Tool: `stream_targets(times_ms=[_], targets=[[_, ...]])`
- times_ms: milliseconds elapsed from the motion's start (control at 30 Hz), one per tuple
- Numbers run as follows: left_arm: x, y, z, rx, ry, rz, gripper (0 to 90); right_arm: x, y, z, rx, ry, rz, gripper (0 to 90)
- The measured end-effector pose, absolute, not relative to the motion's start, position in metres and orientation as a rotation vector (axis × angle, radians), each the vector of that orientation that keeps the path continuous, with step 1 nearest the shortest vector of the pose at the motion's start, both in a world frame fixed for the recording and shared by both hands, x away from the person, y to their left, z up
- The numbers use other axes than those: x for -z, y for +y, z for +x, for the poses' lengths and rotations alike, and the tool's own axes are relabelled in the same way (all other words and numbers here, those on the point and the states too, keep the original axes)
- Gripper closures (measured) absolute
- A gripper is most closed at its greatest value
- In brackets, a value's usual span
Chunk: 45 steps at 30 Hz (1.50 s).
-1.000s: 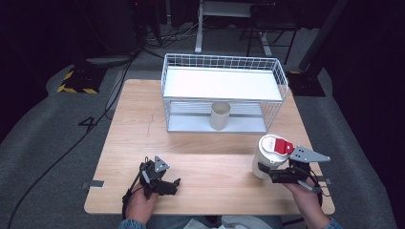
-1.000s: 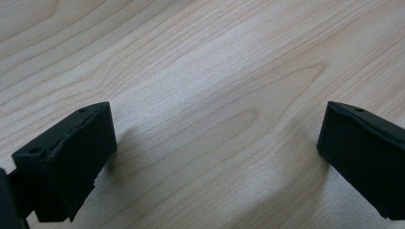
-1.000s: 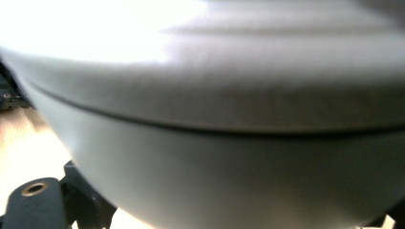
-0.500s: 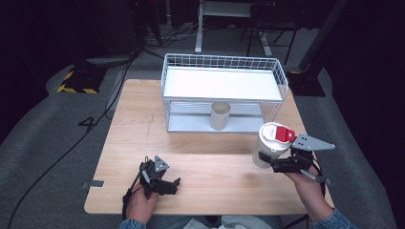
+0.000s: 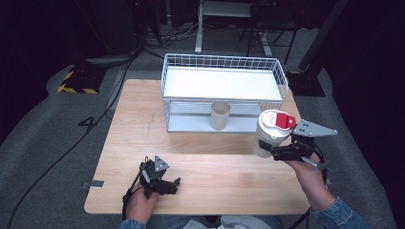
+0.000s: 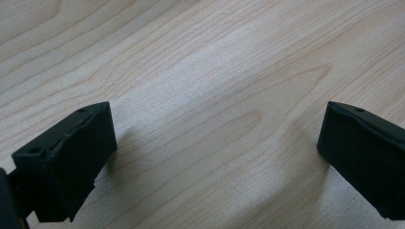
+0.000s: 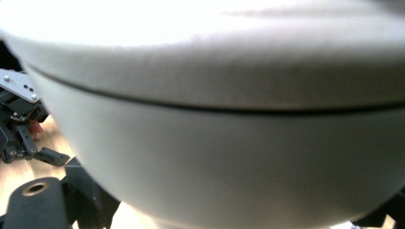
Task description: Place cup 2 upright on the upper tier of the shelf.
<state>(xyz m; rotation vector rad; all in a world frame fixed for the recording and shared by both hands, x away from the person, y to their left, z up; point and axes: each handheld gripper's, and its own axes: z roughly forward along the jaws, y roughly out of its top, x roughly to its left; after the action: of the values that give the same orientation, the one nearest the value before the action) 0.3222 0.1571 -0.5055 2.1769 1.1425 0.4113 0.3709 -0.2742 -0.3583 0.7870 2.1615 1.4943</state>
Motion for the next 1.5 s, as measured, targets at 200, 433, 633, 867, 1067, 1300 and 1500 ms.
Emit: stream_targets(times_ms=[200,433,633,867,1067,1300,1500], targets=[[0.506,0.157,0.322,-0.413,1.143,2.177,0.0,0.345,-0.270,0.379,-1.482,2.167,0.761,13.4],[0.505,0.157,0.322,-0.414,1.145,2.177,0.0,0.329,-0.264,0.394,-1.485,2.164,0.748,13.4],[0.506,0.157,0.322,-0.413,1.146,2.176,0.0,0.320,-0.261,0.403,-1.495,2.159,0.751,13.4],[0.505,0.157,0.322,-0.413,1.145,2.176,0.0,0.308,-0.257,0.411,-1.485,2.157,0.742,13.4],[0.506,0.157,0.323,-0.414,1.154,2.168,0.0,0.291,-0.248,0.422,-1.472,2.150,0.740,13.4],[0.506,0.156,0.324,-0.411,1.164,2.166,0.0,0.280,-0.239,0.433,-1.465,2.150,0.734,13.4],[0.506,0.156,0.326,-0.414,1.163,2.166,0.0,0.273,-0.231,0.446,-1.485,2.137,0.748,13.4]])
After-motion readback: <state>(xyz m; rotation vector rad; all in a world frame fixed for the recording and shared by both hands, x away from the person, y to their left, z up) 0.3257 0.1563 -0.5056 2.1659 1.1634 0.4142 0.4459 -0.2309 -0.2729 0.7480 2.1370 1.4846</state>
